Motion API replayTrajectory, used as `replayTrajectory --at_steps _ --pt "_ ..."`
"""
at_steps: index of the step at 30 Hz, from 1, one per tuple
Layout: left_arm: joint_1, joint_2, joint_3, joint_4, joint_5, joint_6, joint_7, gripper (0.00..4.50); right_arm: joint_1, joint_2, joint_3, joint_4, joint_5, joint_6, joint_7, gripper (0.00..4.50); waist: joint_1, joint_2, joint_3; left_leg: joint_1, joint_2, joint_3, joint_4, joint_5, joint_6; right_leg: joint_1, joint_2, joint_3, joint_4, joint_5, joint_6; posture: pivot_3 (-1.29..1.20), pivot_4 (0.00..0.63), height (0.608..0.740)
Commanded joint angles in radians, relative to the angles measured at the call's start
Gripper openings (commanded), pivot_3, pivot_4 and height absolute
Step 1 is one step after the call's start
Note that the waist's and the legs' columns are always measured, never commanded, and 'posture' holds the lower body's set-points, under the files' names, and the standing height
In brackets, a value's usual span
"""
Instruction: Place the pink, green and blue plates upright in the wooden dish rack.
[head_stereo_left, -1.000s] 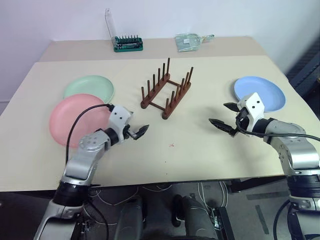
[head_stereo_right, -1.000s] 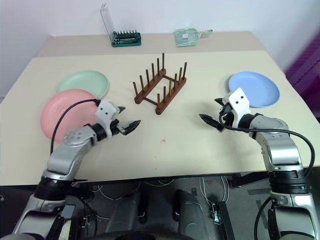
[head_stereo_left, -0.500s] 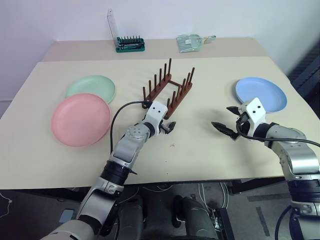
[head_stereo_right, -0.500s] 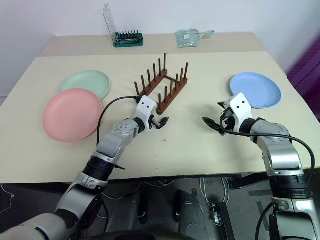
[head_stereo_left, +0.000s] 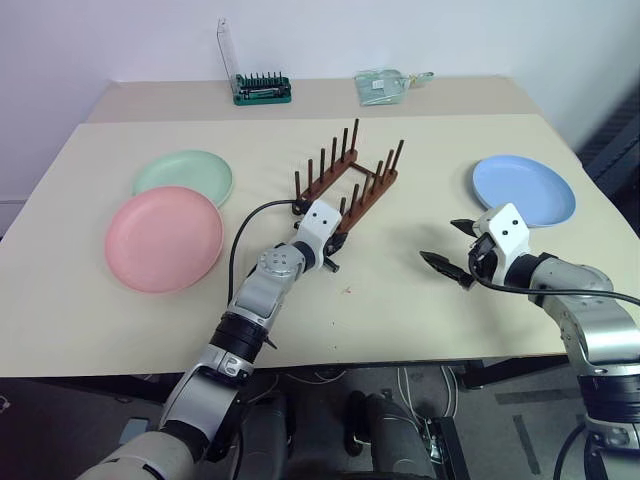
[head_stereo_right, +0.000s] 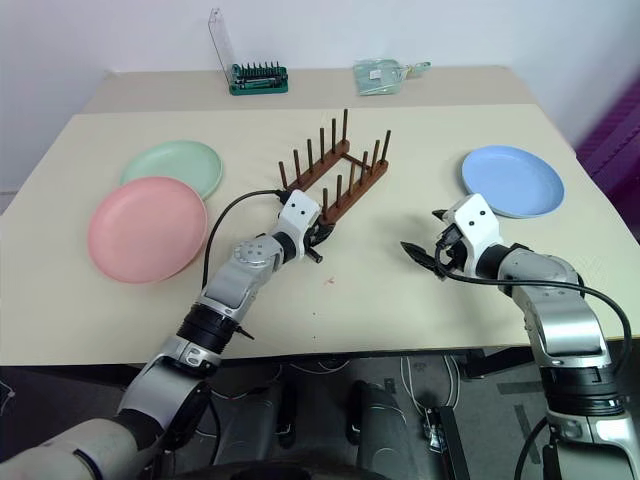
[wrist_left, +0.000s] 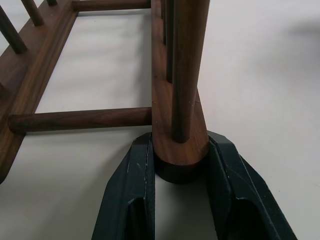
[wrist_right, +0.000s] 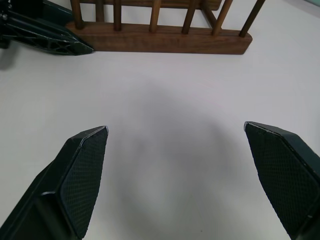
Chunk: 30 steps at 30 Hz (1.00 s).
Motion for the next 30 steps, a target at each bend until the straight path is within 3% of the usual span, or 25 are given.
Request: replayTrajectory --at_steps 1,7,10,16,17,22,25,27,28,30 --pt "0.026 0.049 -0.053 -0.013 0.043 -0.089 -0.08 0.77 0.029 -0.024 -0.002 -0.047 -0.006 -0.01 0.014 4.5 0.0 0.0 0.0 0.0 0.0 0.0 0.0 0.0 0.0 0.0 0.0 0.0 0.0 0.0 0.0 0.0 0.15 0.73" --pt "-0.005 0.153 -0.075 0.003 -0.034 -0.288 -0.407 0.77 0.081 -0.051 -0.005 -0.063 -0.019 -0.021 0.037 4.5 0.0 0.0 0.0 -0.001 0.0 0.001 -0.001 0.0 0.0 -0.001 0.0 0.0 0.0 0.0 -0.001 0.0 0.15 0.73" --pt "-0.078 0.188 -0.038 0.133 -0.083 -0.327 -0.565 0.77 0.087 -0.05 -0.009 -0.065 -0.021 -0.022 0.034 4.5 0.002 0.0 0.0 -0.001 0.0 0.001 -0.001 0.0 0.0 -0.001 0.0 0.0 0.0 -0.001 -0.003 0.0 0.15 0.73" --pt "-0.171 0.229 -0.005 0.291 -0.104 -0.386 -0.729 0.77 0.103 -0.035 -0.004 -0.089 -0.023 -0.017 0.015 4.5 -0.001 0.0 0.0 -0.002 0.0 0.001 -0.001 0.0 0.0 -0.002 0.0 -0.001 -0.001 -0.001 -0.002 0.0 0.15 0.73" --pt "-0.174 0.231 0.002 0.304 -0.099 -0.389 -0.727 1.8 0.104 -0.034 -0.004 -0.09 -0.023 -0.017 0.013 4.5 -0.001 0.0 0.0 -0.002 0.0 0.001 -0.001 0.0 0.0 -0.002 0.0 -0.001 -0.001 -0.001 -0.001 0.0 0.15 0.73" --pt "-0.148 0.26 0.007 0.303 -0.041 -0.388 -0.677 4.25 0.099 -0.033 0.005 -0.089 -0.026 -0.015 0.01 4.5 -0.001 0.0 0.0 -0.002 0.0 0.001 0.0 0.0 0.0 -0.001 0.0 -0.001 0.0 0.0 0.0 0.0 0.15 0.73" --pt "-0.081 0.315 0.024 0.203 -0.048 -0.282 -0.67 4.25 0.085 -0.033 0.012 -0.083 -0.016 -0.008 0.022 4.5 -0.005 0.0 0.0 -0.001 0.0 0.0 -0.001 0.0 0.0 -0.001 0.0 0.0 0.0 0.0 0.0 0.0 0.15 0.73" --pt "-0.017 0.35 0.042 0.089 -0.082 -0.215 -0.687 4.3 0.076 -0.033 0.022 -0.077 -0.014 -0.001 0.031 3.94 -0.01 0.0 0.0 0.0 0.001 0.001 -0.001 0.0 0.0 -0.001 0.0 0.0 0.0 0.0 0.0 0.0 0.15 0.73" --pt "0.027 0.37 0.042 0.009 -0.108 -0.168 -0.715 3.65 0.071 -0.032 0.037 -0.072 -0.023 -0.003 0.032 3.62 -0.013 0.0 0.0 0.0 0.001 0.001 -0.001 0.0 0.0 -0.001 0.001 0.0 0.001 0.0 0.0 0.0 0.15 0.73" --pt "0.113 0.402 0.018 -0.15 -0.139 -0.088 -0.752 2.87 0.048 -0.017 0.075 -0.044 -0.054 -0.004 0.015 2.6 -0.024 0.0 0.0 0.0 0.002 0.0 -0.001 0.0 0.0 -0.002 0.001 0.0 0.001 0.0 0.0 0.0 0.15 0.73"
